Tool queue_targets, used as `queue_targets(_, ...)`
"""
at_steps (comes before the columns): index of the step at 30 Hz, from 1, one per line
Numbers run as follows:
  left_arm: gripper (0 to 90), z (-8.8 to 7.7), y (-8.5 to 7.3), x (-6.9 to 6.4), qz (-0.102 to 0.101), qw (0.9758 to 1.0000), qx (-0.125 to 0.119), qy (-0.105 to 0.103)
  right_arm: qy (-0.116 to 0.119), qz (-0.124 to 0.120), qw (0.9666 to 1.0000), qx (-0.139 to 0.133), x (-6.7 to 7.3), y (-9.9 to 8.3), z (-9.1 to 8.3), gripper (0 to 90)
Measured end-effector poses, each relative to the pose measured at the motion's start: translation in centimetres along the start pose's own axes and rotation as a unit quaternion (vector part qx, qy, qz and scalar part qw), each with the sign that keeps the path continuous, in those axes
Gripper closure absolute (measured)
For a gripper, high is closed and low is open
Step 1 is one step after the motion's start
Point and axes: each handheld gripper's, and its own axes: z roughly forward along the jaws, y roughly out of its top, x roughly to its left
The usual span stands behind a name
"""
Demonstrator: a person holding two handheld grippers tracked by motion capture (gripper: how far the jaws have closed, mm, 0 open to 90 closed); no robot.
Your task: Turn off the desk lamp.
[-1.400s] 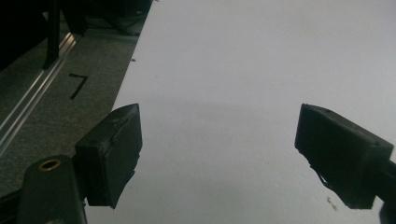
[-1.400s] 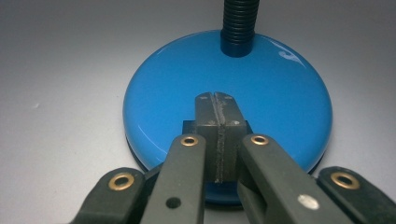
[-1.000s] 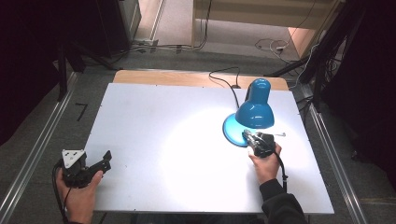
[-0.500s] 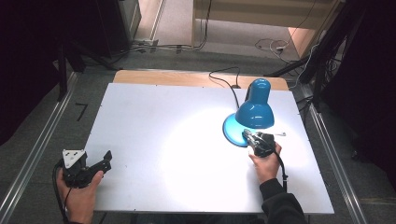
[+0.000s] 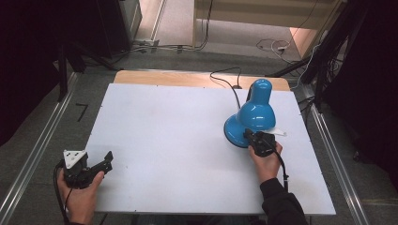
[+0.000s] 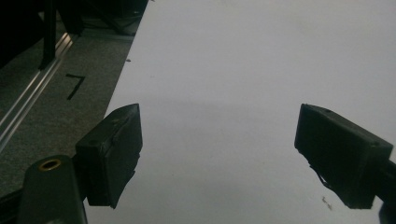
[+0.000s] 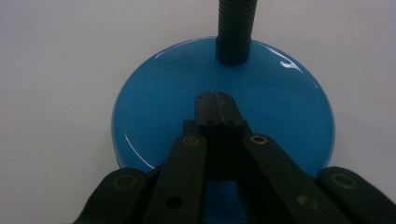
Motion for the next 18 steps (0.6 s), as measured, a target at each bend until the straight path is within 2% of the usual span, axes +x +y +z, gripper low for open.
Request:
queue_targets(1, 15.9, -0.01, -0.01, 0.05, 0.000, 1.0000, 0.000, 0.000, 0.004, -0.008, 1.0000, 0.000, 0.06, -0.01, 0.00, 88.4)
queue_targets(3, 15.9, 0.05, -0.04, 0.13, 0.000, 1.0000, 0.002, 0.000, 0.007, -0.006, 1.0000, 0.001, 0.00, 0.05, 0.03, 88.4)
queue_targets(8, 15.9, -0.04, -0.01, 0.18, 0.001, 1.0000, 0.002, 0.001, 0.011, 0.004, 0.9999, 0.001, -0.10, 0.10, 0.08, 88.3)
queue_targets(10, 15.9, -0.02, -0.01, 0.17, 0.001, 1.0000, 0.003, 0.001, 0.015, 0.015, 0.9998, 0.002, -0.09, 0.08, 0.05, 88.0)
queue_targets(12, 15.9, 0.00, 0.00, 0.19, 0.002, 1.0000, 0.002, 0.001, 0.026, 0.026, 0.9993, -0.005, -0.24, 0.03, 0.03, 80.8)
queue_targets(18, 16.0, 0.05, -0.04, 0.28, -0.002, 1.0000, 0.001, 0.002, 0.036, 0.040, 0.9984, -0.018, -0.68, 0.30, -0.50, 76.0)
